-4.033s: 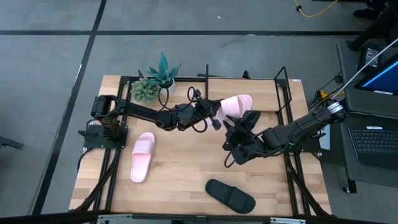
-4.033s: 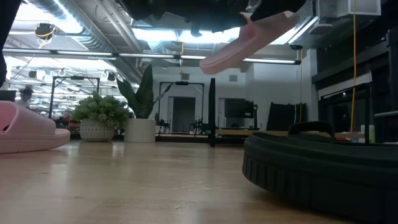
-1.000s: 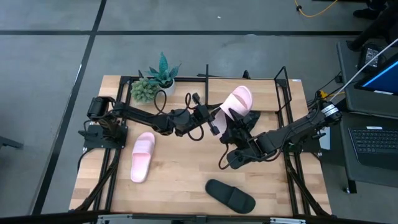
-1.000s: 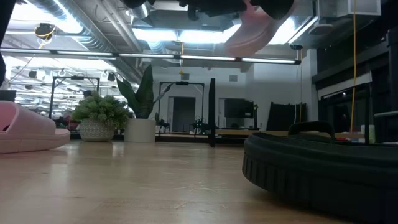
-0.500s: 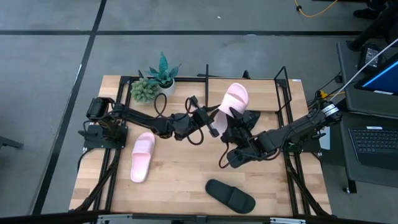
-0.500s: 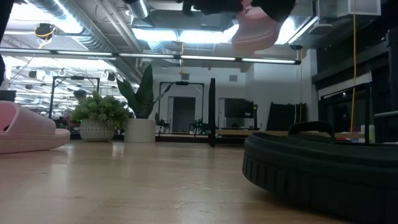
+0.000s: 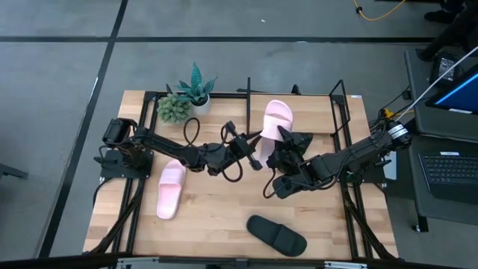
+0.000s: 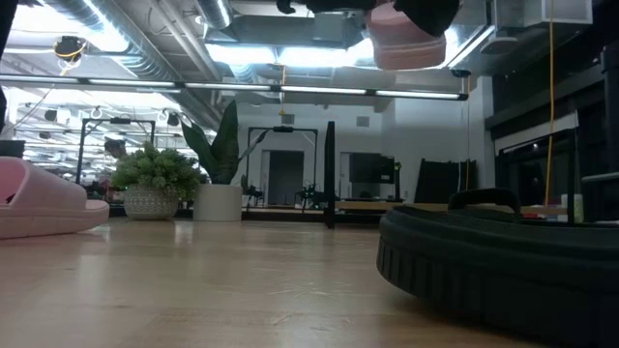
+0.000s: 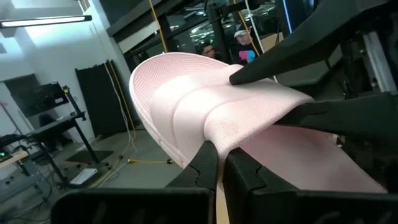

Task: Pick and place slides into the shelf
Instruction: Put the top pink slide on the shelf

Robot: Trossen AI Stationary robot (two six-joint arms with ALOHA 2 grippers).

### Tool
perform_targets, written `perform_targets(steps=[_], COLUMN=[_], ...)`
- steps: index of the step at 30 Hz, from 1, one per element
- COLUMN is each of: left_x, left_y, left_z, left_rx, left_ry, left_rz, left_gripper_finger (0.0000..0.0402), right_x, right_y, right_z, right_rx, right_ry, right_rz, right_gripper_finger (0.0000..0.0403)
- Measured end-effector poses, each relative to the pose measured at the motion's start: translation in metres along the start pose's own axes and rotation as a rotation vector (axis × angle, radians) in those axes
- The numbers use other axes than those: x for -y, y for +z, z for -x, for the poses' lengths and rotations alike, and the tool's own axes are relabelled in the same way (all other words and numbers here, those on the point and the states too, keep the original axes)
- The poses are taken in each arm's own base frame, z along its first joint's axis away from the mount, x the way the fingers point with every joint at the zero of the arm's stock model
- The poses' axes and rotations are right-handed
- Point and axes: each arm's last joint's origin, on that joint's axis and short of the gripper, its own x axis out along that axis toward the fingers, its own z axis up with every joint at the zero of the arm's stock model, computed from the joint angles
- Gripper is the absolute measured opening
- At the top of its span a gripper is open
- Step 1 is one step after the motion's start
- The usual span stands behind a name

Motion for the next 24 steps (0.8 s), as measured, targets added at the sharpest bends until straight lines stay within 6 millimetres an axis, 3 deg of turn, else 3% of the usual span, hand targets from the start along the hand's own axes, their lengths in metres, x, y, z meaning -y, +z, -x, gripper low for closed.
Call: perform_targets(steps=[4,11,19,24], left_x=[0.001,0.006,0.009,0.010], left_y=[0.000,0.002,0.003,0.004], left_z=[0.001,0.007,0.010,0.012], left_rx=[0.001,0.007,0.006,0.004], left_ry=[-0.004,-0.022,-0.029,-0.020], left_rz=[0.000,-0.005,-0.049,-0.057], left_gripper_finger=[0.0001,0.0001,0.0002,0.0038], right_x=[0.000,0.000,0.000,0.005], right_y=[0.000,-0.001,-0.001,-0.001], right_z=[0.000,0.000,0.001,0.001], right_rx=[0.000,0.001,0.004,0.005], right_ry=[0.000,0.008,0.014,0.014], right_rz=[0.001,0.019,0.006,-0.018], right_gripper_finger=[0.0108,0.0016,0.0015,0.0014])
